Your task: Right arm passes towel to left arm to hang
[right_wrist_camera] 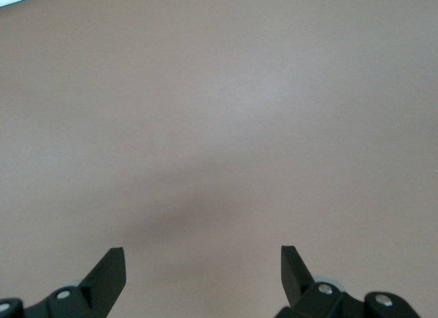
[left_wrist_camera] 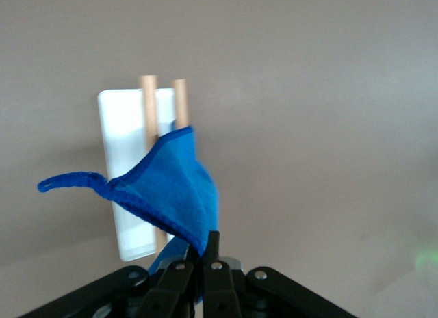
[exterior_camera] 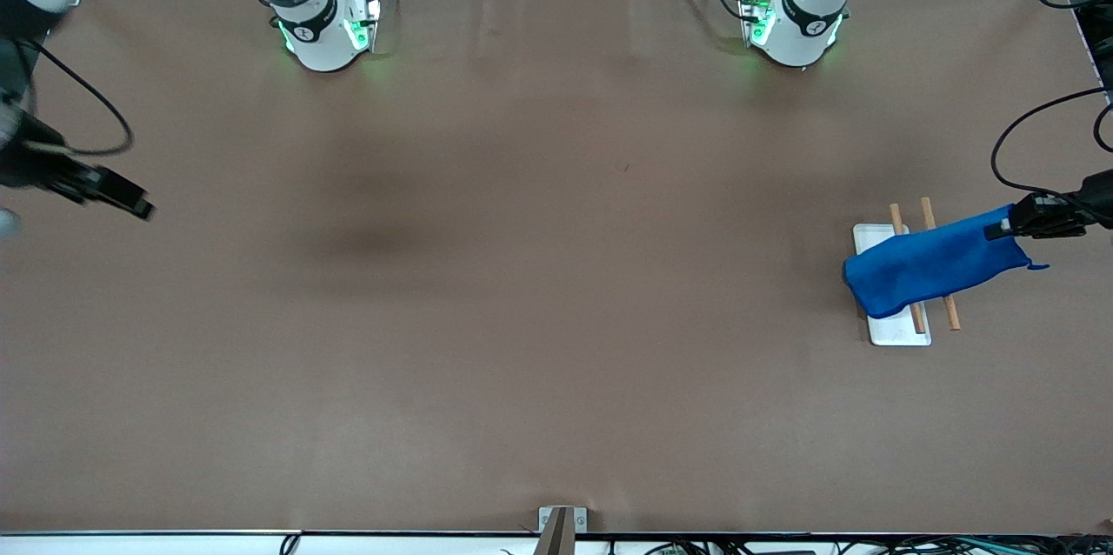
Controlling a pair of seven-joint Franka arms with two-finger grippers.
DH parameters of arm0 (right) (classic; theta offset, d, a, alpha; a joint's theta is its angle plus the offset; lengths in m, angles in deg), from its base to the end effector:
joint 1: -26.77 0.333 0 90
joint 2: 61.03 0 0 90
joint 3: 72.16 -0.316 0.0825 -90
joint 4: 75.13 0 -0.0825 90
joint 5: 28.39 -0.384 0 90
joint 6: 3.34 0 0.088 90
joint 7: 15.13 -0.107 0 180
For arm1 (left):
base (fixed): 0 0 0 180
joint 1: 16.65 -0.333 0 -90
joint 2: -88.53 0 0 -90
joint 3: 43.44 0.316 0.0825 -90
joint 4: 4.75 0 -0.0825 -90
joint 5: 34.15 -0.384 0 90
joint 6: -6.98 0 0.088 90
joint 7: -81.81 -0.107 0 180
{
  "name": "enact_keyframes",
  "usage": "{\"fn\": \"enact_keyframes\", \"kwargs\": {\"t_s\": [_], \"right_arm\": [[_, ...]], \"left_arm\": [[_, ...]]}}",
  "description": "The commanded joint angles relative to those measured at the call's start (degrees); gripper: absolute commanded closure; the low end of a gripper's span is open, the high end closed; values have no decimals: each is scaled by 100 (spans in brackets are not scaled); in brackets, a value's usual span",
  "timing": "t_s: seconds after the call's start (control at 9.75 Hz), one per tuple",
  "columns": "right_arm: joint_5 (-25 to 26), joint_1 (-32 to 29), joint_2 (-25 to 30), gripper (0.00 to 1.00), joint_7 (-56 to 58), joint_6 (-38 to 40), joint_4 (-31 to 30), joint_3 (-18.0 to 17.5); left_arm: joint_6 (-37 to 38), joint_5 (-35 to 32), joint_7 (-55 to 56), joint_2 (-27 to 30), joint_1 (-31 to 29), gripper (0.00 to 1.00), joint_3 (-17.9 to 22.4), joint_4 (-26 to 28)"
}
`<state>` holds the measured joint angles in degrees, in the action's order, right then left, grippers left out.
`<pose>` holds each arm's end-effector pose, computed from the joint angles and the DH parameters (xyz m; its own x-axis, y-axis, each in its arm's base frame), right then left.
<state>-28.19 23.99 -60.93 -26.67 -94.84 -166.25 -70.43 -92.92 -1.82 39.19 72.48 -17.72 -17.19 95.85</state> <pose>0.5545 -0.0441 0.6185 0.9610 -0.2764 0.0089 -0.2764 -0.9610 0.0017 0.5672 0.2169 0.4102 0.9952 -0.0806 0.0551 -0.0970 -0.8814 0.4622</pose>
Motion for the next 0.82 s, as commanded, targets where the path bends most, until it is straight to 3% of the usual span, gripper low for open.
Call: {"fn": "enact_keyframes", "kwargs": {"t_s": [0.0, 0.21, 0.41, 0.51, 0.62, 0.72], "right_arm": [[147, 112, -54, 0, -15, 867, 682, 100], [146, -29, -80, 0, 237, 1046, 1139, 73], [216, -47, -72, 0, 222, 1011, 1097, 73], [252, -160, -63, 0, 257, 1002, 1001, 73], [261, -170, -71, 0, 275, 932, 939, 73], [252, -162, -63, 0, 301, 966, 912, 73]], "left_arm": [[-12, -114, -298, -215, -7, 99, 363, -50], [-248, -113, -351, -390, -42, 99, 381, -32], [-302, -105, -343, -540, -156, 80, 390, -32], [-293, -87, -299, -549, -279, 15, 390, -49], [-311, -61, -221, -549, -271, 0, 390, -67], [-424, -69, 41, -558, -254, 0, 390, -145]]}}
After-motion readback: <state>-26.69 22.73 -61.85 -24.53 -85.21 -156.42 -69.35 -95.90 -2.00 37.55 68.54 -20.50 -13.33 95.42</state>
